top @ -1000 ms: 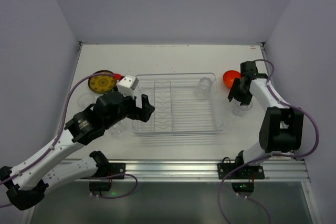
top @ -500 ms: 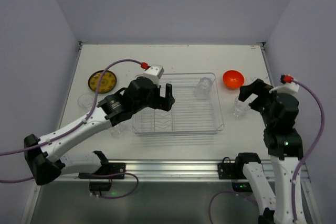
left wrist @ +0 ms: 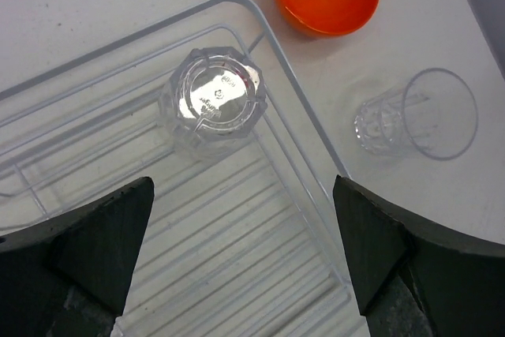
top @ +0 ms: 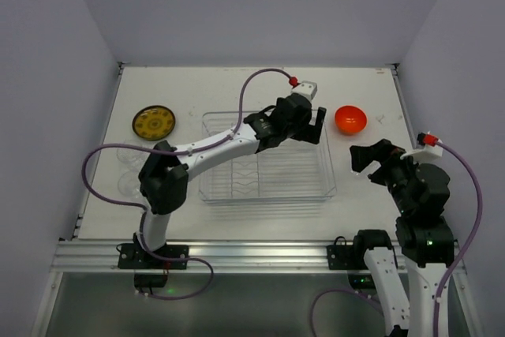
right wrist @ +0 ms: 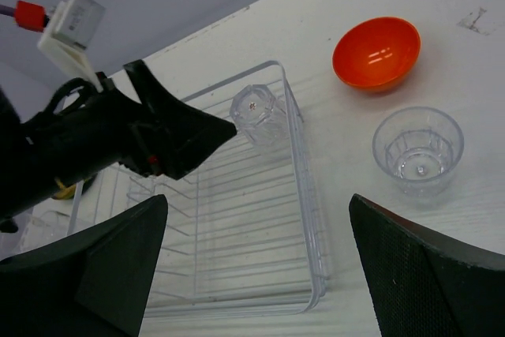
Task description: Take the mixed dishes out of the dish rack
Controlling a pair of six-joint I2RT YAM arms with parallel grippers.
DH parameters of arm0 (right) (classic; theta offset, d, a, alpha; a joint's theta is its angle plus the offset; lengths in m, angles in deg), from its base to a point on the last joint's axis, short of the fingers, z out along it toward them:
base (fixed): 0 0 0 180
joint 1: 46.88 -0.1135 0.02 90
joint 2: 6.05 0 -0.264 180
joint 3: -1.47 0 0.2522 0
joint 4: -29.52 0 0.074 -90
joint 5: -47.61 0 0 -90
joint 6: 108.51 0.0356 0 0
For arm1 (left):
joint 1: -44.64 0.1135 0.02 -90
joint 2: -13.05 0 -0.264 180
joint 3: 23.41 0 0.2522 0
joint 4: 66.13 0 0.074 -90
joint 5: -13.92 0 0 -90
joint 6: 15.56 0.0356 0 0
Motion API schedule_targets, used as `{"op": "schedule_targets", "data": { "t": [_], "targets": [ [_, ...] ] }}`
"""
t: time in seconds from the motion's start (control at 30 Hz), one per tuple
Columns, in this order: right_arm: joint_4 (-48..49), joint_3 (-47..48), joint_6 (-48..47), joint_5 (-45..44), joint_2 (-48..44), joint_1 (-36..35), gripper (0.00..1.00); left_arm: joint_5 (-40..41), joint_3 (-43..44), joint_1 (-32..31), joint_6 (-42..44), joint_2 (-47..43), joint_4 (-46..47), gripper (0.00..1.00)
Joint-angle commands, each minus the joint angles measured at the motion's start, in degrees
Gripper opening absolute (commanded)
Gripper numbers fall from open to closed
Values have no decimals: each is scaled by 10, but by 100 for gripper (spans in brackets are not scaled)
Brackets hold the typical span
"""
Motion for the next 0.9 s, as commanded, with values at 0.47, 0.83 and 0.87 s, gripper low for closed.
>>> {"op": "schedule_targets", "data": {
  "t": [0.47, 0.83, 0.87],
  "targets": [
    [-32, 50, -10, 12, -63, 1, 99, 108, 261, -4, -13, 210, -76, 91],
    [-22, 33, -12, 23, -66, 1, 99, 136, 255, -3, -4, 243, -99, 88],
    [-23, 32, -12, 21, -67, 1, 99, 140, 254, -3, -4, 243, -102, 88]
  ]
}}
